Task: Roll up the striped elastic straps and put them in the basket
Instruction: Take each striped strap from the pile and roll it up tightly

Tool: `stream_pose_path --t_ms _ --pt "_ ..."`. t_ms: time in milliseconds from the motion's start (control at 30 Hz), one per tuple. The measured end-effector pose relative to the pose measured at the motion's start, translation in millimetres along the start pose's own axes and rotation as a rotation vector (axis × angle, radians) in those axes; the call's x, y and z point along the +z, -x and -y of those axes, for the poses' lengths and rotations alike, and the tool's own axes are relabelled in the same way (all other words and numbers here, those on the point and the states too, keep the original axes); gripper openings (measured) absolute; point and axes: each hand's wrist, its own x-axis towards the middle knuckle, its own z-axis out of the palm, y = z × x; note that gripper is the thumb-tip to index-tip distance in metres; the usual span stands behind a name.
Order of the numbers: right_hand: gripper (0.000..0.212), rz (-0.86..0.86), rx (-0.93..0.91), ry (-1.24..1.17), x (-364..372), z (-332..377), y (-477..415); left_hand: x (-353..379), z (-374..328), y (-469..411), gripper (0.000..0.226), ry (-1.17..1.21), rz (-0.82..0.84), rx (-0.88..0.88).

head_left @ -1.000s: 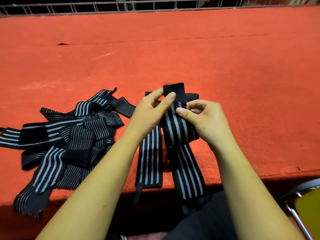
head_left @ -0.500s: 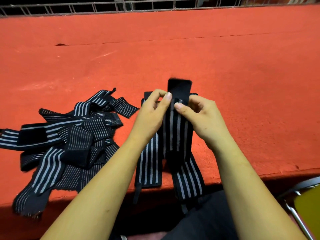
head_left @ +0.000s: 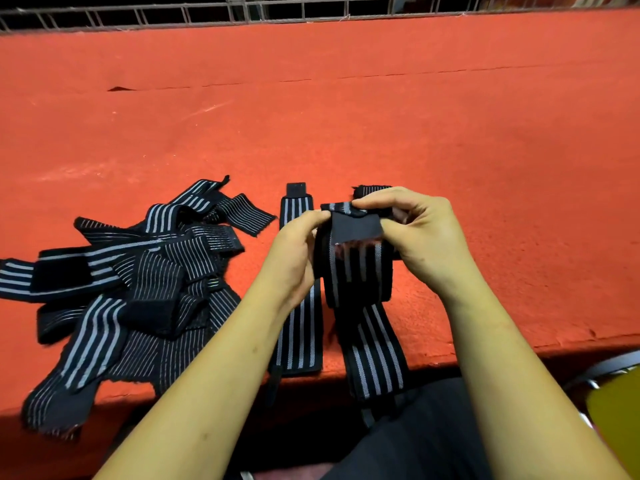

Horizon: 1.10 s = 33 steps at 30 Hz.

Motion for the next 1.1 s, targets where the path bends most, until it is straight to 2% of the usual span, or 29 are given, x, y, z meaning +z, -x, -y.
stream_pose_path --t_ms 67,167,333,433,500,700,833,967,1100 --pt "0.046 0.000 -0.023 0.071 -0.1 -0.6 -0.2 -0.3 -0.3 3.8 0.027 0.043 0.071 -0.002" --pt "0.049 0.031 -0.018 0.132 -0.8 -0.1 0.9 -3.2 0.6 6.3 0.023 -0.016 0.153 0.037" --pt "0.021 0.062 0.076 0.188 -7.1 5.5 2.7 -10.4 -0.3 4.5 0.030 -0.086 0.227 0.089" --pt "0.026 0.190 0.159 0.305 -12.0 6.1 2.1 -11.0 -4.4 5.2 0.036 -0.152 0.248 0.095" --pt "0.021 0.246 0.200 0.299 -13.4 8.5 3.0 -11.1 -4.3 5.2 0.037 -0.179 0.257 0.085" --pt "0.011 0.105 0.052 0.313 -10.0 16.0 0.2 -5.7 0.6 8.5 0.038 -0.196 0.262 0.073" --pt "0.004 -0.085 -0.015 0.310 -11.3 14.4 -2.7 -5.9 2.4 8.4 0.043 -0.369 0.303 0.045" --pt "0.018 -0.166 -0.065 0.364 -6.2 9.6 -0.3 -1.2 5.5 7.8 0.030 -0.341 0.244 0.079" --pt "0.021 -0.188 -0.106 0.326 -2.9 0.8 3.8 5.6 5.5 7.6 0.029 -0.301 0.193 0.102"
